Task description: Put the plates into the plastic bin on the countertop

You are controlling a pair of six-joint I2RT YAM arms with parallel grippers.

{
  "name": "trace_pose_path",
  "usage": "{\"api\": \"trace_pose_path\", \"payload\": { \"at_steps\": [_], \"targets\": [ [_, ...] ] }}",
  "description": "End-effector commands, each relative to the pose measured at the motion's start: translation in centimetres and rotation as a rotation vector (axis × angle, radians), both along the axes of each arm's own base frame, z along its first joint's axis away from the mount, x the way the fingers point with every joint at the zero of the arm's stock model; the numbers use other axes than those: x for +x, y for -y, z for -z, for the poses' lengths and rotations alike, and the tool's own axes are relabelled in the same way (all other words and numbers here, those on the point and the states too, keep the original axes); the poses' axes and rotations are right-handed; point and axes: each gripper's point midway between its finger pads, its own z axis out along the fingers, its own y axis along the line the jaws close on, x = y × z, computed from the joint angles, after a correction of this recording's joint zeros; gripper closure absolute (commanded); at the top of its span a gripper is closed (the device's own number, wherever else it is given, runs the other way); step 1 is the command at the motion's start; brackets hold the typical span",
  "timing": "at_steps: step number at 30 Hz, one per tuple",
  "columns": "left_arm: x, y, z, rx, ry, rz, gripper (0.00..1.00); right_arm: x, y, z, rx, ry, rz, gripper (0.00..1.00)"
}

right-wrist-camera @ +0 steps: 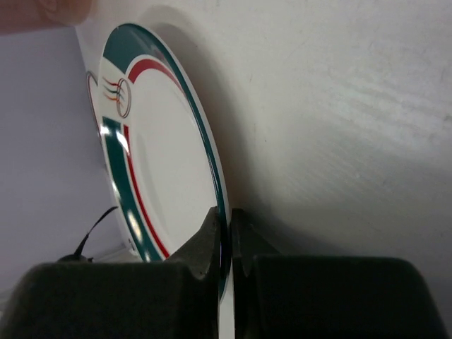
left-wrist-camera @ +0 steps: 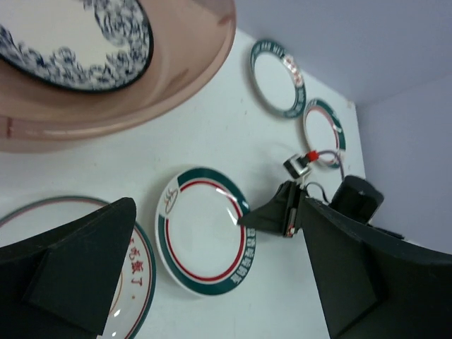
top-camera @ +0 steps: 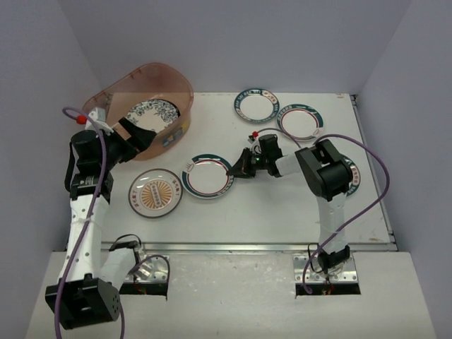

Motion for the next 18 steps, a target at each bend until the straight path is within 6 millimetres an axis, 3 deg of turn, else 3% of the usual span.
{"api": "trace_pose_path", "payload": {
  "at_steps": [1, 5, 7, 8, 9, 11, 15, 18],
  "targets": [
    [-0.8, 3.2, 1.3, 0.006, 0.005, 0.207, 0.00, 0.0, 2.0, -1.5, -0.002, 0.057, 0.076, 1.00],
    [-1.3, 6.7, 2.6, -0.024, -0.007, 0.346, 0.00, -0.6, 6.2, -5.7, 0.031, 0.158, 0.185, 1.00],
    [-1.6, 9.4, 3.4, -0.042, -0.027, 0.434, 0.00, -1.4, 7.8, -8.0, 0.035, 0.212, 0.178, 1.00],
    [-1.8, 10.5, 3.6, -0.056, -0.026, 0.477, 0.00, -1.7, 8.0, -8.4, 0.032, 0.214, 0.162, 1.00],
    [-2.2, 12.2, 4.3, -0.097, -0.044, 0.533, 0.00, -2.6, 7.7, -10.8, 0.049, 0.294, 0.083, 1.00],
    [-2.6, 14.4, 4.6, -0.153, -0.034, 0.630, 0.00, -4.0, 7.1, -13.4, 0.113, 0.363, -0.008, 1.00],
    [-2.6, 17.0, 5.5, -0.176, -0.052, 0.698, 0.01, -6.3, 6.4, -17.7, 0.247, 0.439, -0.096, 1.00],
    [-2.3, 18.1, 6.1, -0.182, -0.076, 0.722, 0.13, -7.3, 6.2, -19.7, 0.314, 0.468, -0.130, 1.00]
  ]
}}
